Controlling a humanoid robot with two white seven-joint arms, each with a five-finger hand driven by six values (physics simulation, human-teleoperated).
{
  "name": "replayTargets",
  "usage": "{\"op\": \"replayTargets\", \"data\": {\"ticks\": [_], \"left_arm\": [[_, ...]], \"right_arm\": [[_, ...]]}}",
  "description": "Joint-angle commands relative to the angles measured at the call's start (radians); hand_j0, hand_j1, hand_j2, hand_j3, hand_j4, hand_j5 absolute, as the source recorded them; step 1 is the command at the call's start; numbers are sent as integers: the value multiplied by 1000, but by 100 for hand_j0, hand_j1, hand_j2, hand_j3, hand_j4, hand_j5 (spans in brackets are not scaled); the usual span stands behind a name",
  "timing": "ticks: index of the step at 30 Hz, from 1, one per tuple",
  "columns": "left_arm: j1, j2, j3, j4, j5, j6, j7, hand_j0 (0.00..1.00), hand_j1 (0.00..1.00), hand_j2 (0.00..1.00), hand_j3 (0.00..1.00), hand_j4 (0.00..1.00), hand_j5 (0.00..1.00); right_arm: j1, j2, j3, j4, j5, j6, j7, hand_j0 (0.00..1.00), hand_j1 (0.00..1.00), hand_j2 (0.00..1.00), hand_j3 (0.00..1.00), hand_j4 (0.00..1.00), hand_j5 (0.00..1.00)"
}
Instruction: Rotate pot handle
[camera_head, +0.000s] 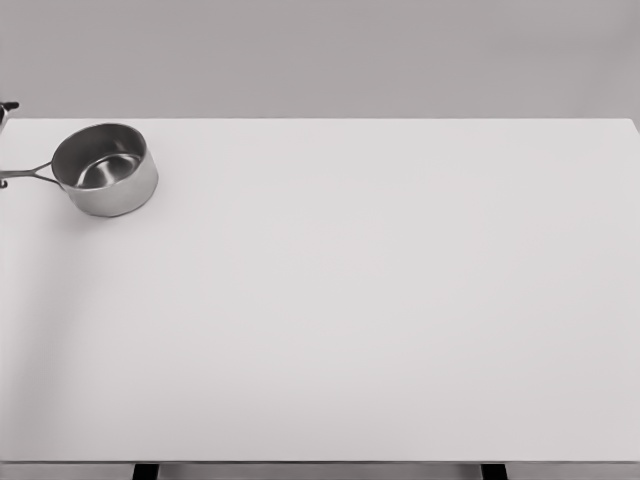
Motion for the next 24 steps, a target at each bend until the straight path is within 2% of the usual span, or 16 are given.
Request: {"op": "replayTargets", "data": {"ticks": [1, 24], "left_arm": [[0, -8, -4, 5, -3, 0, 1, 100, 100, 100, 100, 100, 100], [-46, -19, -19, 50, -11, 0, 2, 100, 100, 100, 100, 100, 100]], "right_arm": [[0, 0, 0, 0, 0, 0, 0, 100, 100, 100, 100, 100, 100], [0, 0, 0, 0, 0, 0, 0, 100, 100, 100, 100, 100, 100]]}}
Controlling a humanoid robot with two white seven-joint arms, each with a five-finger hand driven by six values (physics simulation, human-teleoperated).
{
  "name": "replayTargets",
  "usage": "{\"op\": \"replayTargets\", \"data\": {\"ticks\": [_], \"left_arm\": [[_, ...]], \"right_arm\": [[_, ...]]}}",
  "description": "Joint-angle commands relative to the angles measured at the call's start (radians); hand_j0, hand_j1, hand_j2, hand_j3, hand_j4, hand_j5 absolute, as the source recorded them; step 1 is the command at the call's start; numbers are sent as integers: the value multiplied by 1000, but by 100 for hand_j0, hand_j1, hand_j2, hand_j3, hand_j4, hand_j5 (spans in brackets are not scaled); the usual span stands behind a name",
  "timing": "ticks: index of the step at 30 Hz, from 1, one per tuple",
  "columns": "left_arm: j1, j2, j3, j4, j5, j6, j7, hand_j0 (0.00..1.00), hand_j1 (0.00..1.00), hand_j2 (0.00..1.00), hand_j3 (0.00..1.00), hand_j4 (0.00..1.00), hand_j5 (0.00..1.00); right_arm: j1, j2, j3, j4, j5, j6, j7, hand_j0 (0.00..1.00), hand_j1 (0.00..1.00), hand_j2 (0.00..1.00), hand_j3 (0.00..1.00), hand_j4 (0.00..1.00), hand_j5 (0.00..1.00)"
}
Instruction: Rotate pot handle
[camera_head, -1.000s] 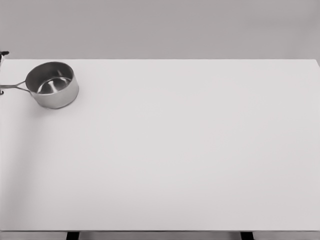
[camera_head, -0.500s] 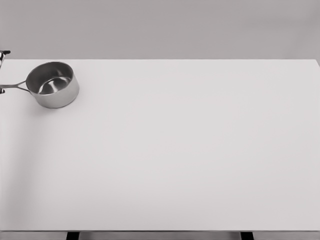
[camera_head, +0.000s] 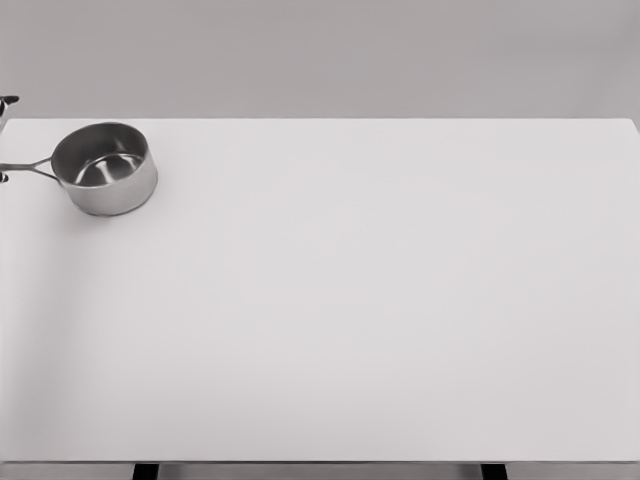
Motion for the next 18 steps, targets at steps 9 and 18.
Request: {"op": "replayTargets", "data": {"ticks": [9, 18], "left_arm": [[17, 2, -7, -15, 3, -7, 1, 100, 100, 100, 100, 100, 100], [38, 13, -2, -92, 9, -10, 4, 100, 100, 100, 100, 100, 100]], "right_arm": [[0, 0, 0, 0, 0, 0, 0, 100, 100, 100, 100, 100, 100], [0, 0, 0, 0, 0, 0, 0, 100, 100, 100, 100, 100, 100]]}}
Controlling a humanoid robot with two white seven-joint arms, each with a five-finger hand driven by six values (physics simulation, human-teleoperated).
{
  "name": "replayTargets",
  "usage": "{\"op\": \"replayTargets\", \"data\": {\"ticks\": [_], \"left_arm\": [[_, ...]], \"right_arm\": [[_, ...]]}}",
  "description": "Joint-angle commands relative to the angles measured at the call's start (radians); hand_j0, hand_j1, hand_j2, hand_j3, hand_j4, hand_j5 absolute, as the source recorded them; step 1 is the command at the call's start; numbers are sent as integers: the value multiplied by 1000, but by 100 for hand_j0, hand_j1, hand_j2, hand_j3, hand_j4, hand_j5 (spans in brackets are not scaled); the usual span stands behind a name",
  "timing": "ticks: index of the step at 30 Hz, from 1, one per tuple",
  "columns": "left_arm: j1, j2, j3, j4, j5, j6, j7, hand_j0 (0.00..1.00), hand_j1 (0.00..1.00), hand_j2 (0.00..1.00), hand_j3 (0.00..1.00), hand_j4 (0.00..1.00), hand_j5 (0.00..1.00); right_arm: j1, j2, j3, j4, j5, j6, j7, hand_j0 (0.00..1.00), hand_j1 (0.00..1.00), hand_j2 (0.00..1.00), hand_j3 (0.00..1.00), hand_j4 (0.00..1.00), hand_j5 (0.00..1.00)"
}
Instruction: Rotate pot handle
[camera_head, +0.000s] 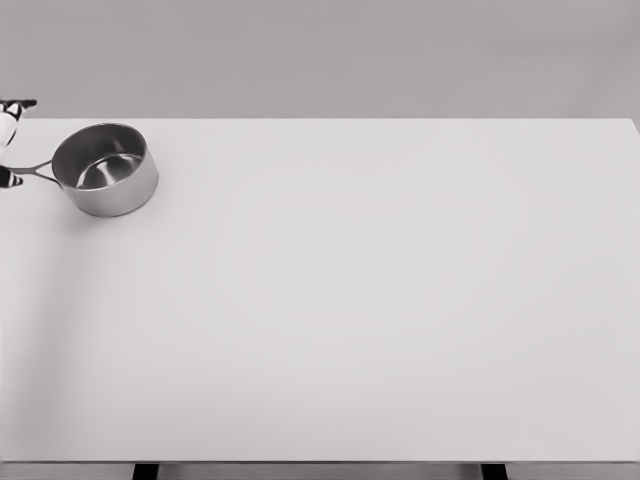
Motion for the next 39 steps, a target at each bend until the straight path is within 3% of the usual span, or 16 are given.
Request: {"op": "replayTargets", "data": {"ticks": [1, 11, 17, 21, 27, 31, 33, 34, 37, 39], "left_arm": [[0, 2, 2, -20, 0, -1, 1, 100, 100, 100, 100, 100, 100], [46, 8, 11, -97, 21, -1, 1, 100, 100, 100, 100, 100, 100], [72, 54, 12, -123, 64, -1, 1, 100, 100, 100, 100, 100, 100], [130, 99, 24, -195, 110, 1, 13, 100, 100, 100, 100, 100, 100], [294, 146, 205, -376, 145, 2, 18, 100, 100, 100, 100, 100, 100], [468, 149, 408, -543, 187, -10, 27, 100, 100, 100, 100, 100, 100], [525, 148, 492, -633, 208, -37, 33, 100, 100, 100, 100, 100, 100], [535, 148, 528, -637, 239, -89, 36, 100, 100, 100, 100, 100, 100], [538, 146, 583, -638, 334, -424, 88, 100, 100, 100, 100, 100, 100], [537, 135, 571, -638, 385, -676, 94, 100, 100, 100, 100, 100, 100]], "right_arm": [[0, 0, 0, 0, 0, 0, 0, 100, 100, 100, 100, 100, 100], [0, 0, 0, 0, 0, 0, 0, 100, 100, 100, 100, 100, 100], [0, 0, 0, 0, 0, 0, 0, 100, 100, 100, 100, 100, 100], [0, 0, 0, 0, 0, 0, 0, 100, 100, 100, 100, 100, 100], [0, 0, 0, 0, 0, 0, 0, 100, 100, 100, 100, 100, 100], [0, 0, 0, 0, 0, 0, 0, 100, 100, 100, 100, 100, 100], [0, 0, 0, 0, 0, 0, 0, 100, 100, 100, 100, 100, 100], [0, 0, 0, 0, 0, 0, 0, 100, 100, 100, 100, 100, 100], [0, 0, 0, 0, 0, 0, 0, 100, 100, 100, 100, 100, 100], [0, 0, 0, 0, 0, 0, 0, 100, 100, 100, 100, 100, 100]]}}
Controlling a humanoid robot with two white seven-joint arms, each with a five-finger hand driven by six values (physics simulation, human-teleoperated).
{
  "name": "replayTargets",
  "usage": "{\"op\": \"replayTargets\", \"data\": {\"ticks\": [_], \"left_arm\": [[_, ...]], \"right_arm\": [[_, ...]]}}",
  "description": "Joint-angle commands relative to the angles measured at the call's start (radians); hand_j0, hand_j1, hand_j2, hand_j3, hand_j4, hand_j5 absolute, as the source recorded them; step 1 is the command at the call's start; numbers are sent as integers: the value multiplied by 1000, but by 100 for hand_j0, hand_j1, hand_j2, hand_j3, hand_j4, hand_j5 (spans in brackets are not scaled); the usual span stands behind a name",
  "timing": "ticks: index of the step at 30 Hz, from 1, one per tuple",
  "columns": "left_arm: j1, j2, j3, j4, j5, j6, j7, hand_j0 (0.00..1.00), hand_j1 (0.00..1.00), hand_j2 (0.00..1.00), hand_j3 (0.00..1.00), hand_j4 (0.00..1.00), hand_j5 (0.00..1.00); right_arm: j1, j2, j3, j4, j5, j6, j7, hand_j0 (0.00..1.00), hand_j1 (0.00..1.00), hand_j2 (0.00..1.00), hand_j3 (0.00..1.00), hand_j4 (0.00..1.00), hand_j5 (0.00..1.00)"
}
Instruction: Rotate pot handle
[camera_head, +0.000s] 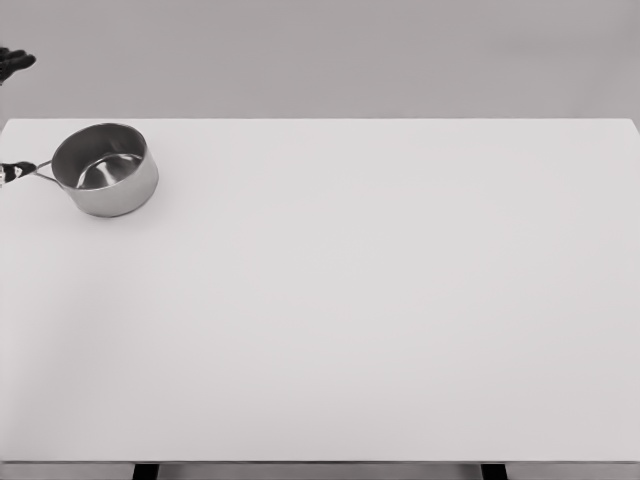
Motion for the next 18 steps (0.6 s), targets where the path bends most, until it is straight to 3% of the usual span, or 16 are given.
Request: {"op": "replayTargets", "data": {"ticks": [1, 4, 8, 11, 18], "left_arm": [[0, -12, 12, -14, 57, -222, 16, 100, 100, 100, 100, 100, 100], [-5, -95, -103, -14, 57, -222, 9, 100, 100, 100, 100, 100, 100], [15, -136, -173, -14, 57, -222, 6, 100, 100, 100, 100, 100, 100], [69, -163, -183, -13, 55, -222, 2, 100, 100, 100, 100, 100, 100], [71, -158, -183, -13, 52, -222, -26, 100, 100, 100, 100, 100, 100]], "right_arm": [[0, 0, 0, 0, 0, 0, 0, 100, 100, 100, 100, 100, 100], [0, 0, 0, 0, 0, 0, 2, 100, 100, 100, 100, 100, 100], [0, 0, 0, 0, 0, 0, 0, 100, 100, 100, 100, 100, 100], [0, 0, 0, 0, 0, 0, 0, 100, 100, 100, 100, 100, 100], [0, 0, 0, 0, 0, 0, 0, 100, 100, 100, 100, 100, 100]]}}
